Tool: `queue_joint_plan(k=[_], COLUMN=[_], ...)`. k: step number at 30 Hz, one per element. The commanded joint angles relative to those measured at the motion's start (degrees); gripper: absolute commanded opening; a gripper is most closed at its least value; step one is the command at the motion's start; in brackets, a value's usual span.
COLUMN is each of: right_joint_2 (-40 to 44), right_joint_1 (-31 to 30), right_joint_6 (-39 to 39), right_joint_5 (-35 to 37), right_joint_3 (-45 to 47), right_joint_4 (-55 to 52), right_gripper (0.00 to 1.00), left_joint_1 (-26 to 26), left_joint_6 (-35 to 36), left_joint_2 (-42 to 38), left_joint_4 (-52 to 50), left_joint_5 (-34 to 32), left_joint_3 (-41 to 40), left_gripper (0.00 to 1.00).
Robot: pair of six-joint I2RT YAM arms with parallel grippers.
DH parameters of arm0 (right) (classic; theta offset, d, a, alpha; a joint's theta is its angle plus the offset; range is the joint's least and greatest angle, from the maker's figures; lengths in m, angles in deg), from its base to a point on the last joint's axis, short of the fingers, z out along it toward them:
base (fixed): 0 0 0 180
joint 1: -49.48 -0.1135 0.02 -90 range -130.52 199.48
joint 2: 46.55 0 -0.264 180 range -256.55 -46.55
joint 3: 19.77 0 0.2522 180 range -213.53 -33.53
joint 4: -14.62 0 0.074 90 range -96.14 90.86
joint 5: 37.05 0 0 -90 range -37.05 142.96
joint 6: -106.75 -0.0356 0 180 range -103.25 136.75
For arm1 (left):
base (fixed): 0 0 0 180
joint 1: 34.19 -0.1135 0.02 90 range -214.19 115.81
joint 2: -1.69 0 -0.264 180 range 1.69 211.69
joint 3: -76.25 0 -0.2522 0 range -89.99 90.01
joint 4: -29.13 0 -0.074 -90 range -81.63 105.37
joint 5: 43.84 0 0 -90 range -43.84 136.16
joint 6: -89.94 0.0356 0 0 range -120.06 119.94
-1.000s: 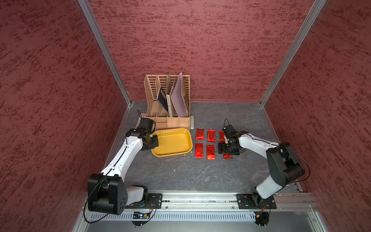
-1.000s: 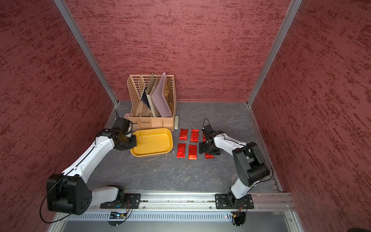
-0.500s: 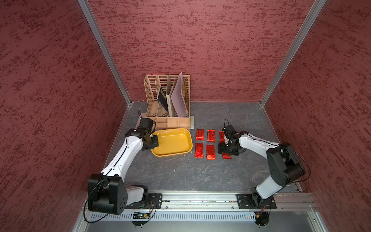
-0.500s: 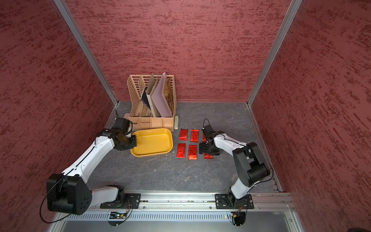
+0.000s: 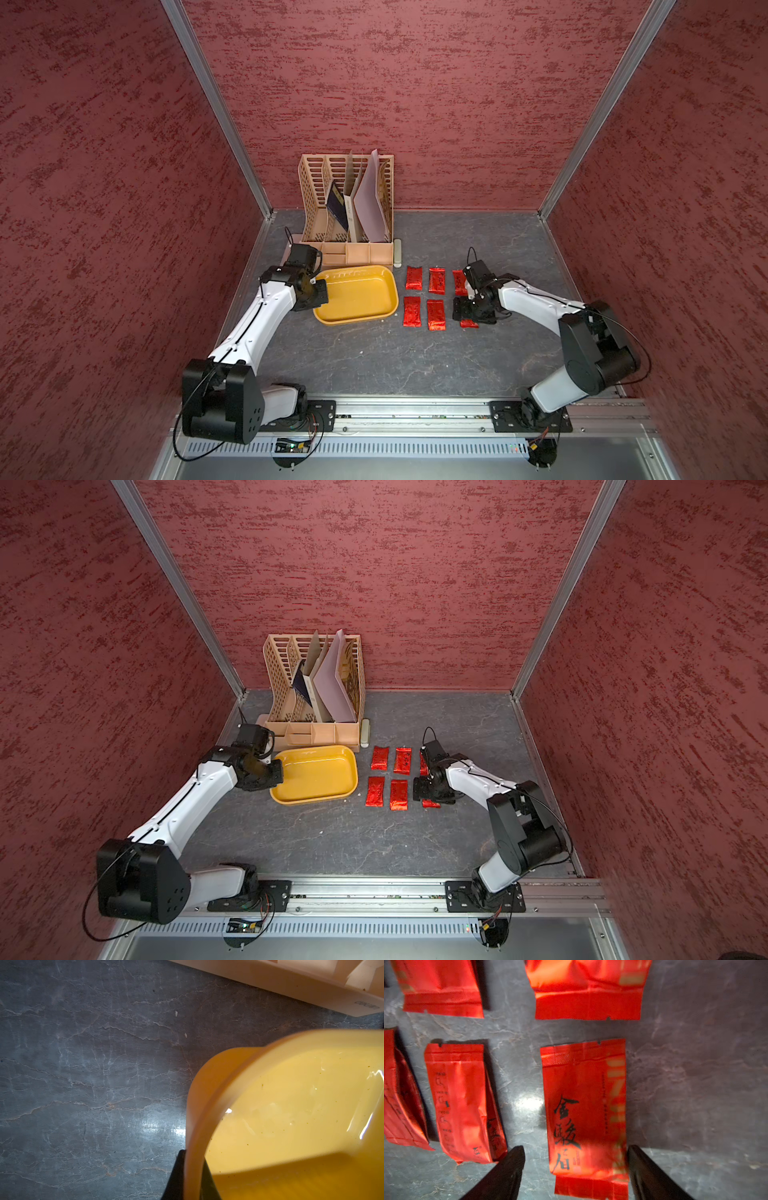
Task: Take the tea bags out of the storage box
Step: Place the tea bag at the center of the board.
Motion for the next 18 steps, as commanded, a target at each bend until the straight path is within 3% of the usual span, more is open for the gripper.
queue_joint_plan(k=[1, 10, 18], right_joint_2=[1.18, 2.97, 12.87], right_joint_1=[0.36, 0.33, 0.32], right_joint_6=[-0.27, -0.69, -1.54], right_joint_5=[-0.82, 3.65, 6.40], right_joint_3=[0.32, 0.11, 4.13], right_joint_4=[0.58, -1.04, 4.62], right_gripper=[0.83, 0.86, 0.89], left_joint_1=[0.38, 0.37, 0.07], left_joint_6=[-0.51, -0.59, -0.82], left_joint_2=[0.31, 0.64, 2.11], left_joint_4=[0.71, 0.62, 0.49], left_joint_5=[0.13, -0.08, -0.40], left_joint_3=[-0.46, -0.39, -0.11], left_gripper=[0.00, 0.00, 0.00])
